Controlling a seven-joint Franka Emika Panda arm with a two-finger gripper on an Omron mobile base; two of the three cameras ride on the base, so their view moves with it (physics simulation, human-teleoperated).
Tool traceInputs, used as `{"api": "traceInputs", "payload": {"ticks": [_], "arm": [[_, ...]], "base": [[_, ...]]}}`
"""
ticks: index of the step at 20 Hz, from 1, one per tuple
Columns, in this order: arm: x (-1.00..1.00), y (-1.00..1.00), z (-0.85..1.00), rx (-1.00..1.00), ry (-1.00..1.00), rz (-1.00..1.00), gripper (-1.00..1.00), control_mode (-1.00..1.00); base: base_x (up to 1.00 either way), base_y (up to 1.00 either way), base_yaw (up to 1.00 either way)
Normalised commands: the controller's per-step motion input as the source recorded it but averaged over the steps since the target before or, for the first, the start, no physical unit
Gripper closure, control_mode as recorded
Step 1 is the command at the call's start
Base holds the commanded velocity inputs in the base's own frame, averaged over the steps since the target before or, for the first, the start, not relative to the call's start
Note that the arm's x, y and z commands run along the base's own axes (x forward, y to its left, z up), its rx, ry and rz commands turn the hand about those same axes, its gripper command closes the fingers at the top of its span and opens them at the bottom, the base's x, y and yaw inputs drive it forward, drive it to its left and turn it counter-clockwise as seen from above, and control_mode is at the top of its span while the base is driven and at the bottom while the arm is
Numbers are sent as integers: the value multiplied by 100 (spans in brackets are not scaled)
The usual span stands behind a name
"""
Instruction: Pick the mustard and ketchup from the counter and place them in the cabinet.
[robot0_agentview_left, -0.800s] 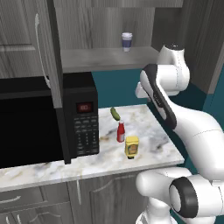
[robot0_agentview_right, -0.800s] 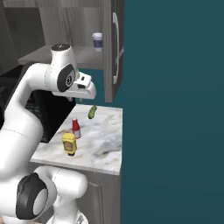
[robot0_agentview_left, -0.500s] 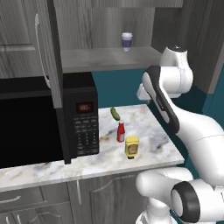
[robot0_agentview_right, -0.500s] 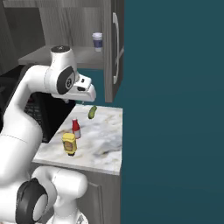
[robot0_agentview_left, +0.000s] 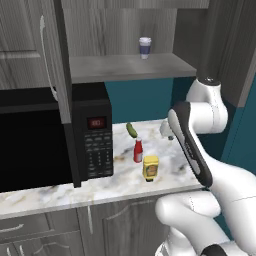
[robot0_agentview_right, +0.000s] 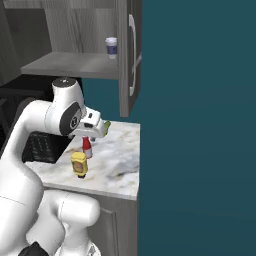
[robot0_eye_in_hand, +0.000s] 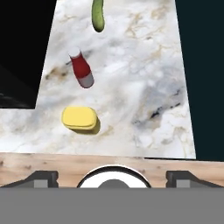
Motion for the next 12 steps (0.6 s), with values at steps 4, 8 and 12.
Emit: {"api": "traceInputs", "payload": {"ticks": [4, 8, 12], "arm": [[-14, 19, -36, -1, 0, 2, -100, -100], [-18, 14, -40, 0, 0, 2, -100, -100], [-21, 5, -38, 0, 0, 2, -100, -100]], "base": [[0, 0, 0], [0, 0, 0], [0, 0, 0]]}}
